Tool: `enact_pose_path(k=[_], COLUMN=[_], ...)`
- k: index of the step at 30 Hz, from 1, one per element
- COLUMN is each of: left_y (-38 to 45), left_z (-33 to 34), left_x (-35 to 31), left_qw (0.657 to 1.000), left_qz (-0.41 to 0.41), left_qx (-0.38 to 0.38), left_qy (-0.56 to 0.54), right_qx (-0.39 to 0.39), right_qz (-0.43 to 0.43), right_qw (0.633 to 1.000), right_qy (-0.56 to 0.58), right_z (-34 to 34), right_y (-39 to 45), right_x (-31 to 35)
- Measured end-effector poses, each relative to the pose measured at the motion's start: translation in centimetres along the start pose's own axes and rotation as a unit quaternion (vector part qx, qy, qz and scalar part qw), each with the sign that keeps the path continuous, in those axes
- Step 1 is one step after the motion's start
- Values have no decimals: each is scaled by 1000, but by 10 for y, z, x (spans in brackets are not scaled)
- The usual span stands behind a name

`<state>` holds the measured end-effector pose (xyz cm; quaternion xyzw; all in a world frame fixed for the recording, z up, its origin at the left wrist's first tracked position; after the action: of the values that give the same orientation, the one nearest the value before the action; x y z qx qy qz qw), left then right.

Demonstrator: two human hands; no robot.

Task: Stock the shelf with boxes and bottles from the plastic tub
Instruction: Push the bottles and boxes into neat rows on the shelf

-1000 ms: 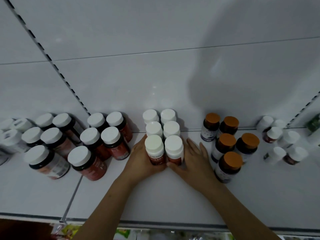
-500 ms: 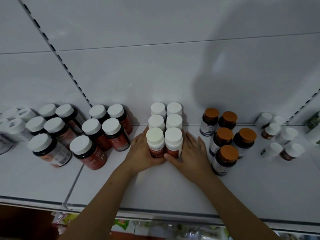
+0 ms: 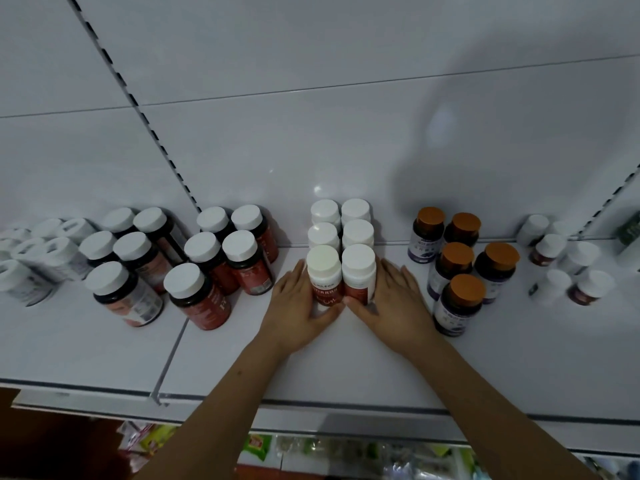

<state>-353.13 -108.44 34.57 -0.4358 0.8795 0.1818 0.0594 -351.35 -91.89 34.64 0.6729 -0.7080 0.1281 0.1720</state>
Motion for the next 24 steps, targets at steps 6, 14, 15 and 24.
enact_pose_path(k=[6,14,15,24], left_y=[-1,-70,-77,-46], left_z=[-5,-25,-30,-5], left_x=[0,-46,-56,-165], left_qw=[999,996,992,959], left_qz=[-15,-15,10,51], left_qx=[5,-78,-114,-121], left_qy=[-35,-35,-59,-252], right_qx=[4,-84,-109,-261], right_qz=[35,172,186,252], right_qw=[998,966,960,904], right_qy=[43,172,179,226], right_z=[-1,-42,-53,-144], right_y=[-5,-109,-123,-201], right_x=[-1,-19,-27,-122])
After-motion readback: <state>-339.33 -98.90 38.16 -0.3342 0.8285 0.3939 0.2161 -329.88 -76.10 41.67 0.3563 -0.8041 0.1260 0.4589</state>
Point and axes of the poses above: each hand's wrist, its own y-axis towards the middle knuckle, its own z-axis out of the palm, x = y × z, the point moved 9 cm from there along y, towards the middle knuckle, and after that the axes turned 12 degrees about z, right-handed, at the moved point
